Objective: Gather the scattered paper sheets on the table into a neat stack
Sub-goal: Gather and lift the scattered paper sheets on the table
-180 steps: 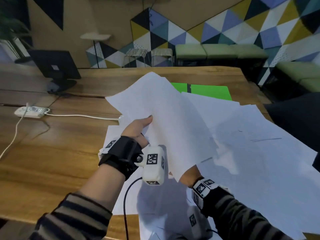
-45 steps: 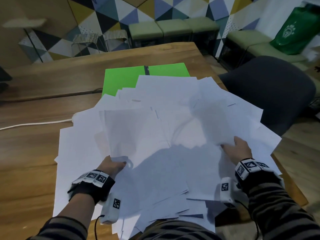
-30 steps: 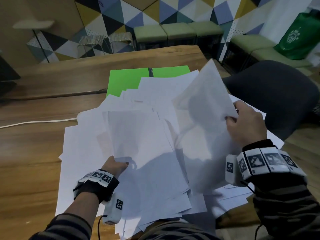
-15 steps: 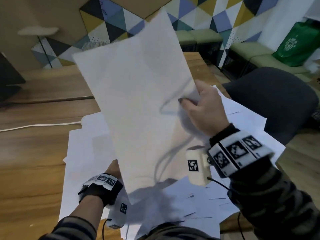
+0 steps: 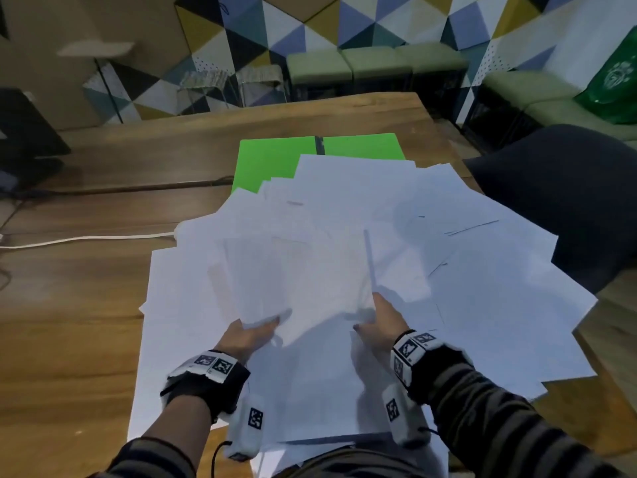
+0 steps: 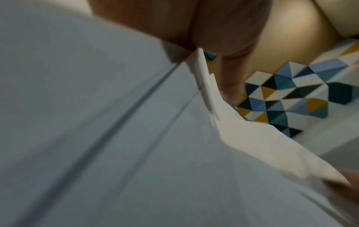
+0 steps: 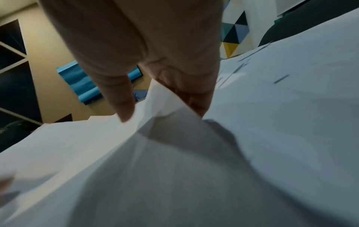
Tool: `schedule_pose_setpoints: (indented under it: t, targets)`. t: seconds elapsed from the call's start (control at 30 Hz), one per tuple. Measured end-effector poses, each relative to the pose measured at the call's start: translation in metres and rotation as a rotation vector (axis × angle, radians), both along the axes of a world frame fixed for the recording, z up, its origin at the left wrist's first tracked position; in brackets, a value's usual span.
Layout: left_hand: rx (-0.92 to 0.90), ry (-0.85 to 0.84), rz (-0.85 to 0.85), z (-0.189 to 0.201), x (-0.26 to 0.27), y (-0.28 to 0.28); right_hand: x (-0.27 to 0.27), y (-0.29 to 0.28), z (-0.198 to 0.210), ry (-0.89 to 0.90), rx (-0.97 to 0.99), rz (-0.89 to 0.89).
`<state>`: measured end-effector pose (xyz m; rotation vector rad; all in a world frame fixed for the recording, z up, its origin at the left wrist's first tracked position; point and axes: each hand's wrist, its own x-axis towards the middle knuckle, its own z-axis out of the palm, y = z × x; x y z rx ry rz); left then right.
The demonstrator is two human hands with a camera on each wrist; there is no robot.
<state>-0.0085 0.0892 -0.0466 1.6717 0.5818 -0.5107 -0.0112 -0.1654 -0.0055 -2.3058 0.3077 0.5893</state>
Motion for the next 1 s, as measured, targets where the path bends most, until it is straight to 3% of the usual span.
schedule_pose_setpoints:
  t: [0.07, 0.2, 0.27, 0.47, 0.77, 1.0]
  targets:
    - [0.059, -0.069, 0.006, -0.005, 0.0, 0.003, 0.009, -0.009, 0.0, -0.041, 0.061, -0.158]
    - [-0.005, -0.086, 0.014, -0.007, -0.003, 0.004, 0.037, -0.046, 0.002, -0.084, 0.113, -0.71]
    - [0.004, -0.1, 0.028, -0.005, -0.004, 0.0, 0.048, -0.059, -0.004, -0.028, 0.147, -0.786]
    - [-0.024, -0.135, 0.048, -0.008, -0.006, 0.001, 0.052, -0.055, -0.012, 0.03, 0.047, -0.675]
    - [0.01, -0.166, 0.033, -0.008, -0.007, 0.001, 0.027, -0.034, -0.018, -0.341, 0.044, -0.552]
    - [0.057, -0.203, 0.01, -0.005, -0.01, -0.001, 0.025, -0.028, -0.02, -0.307, -0.052, -0.533]
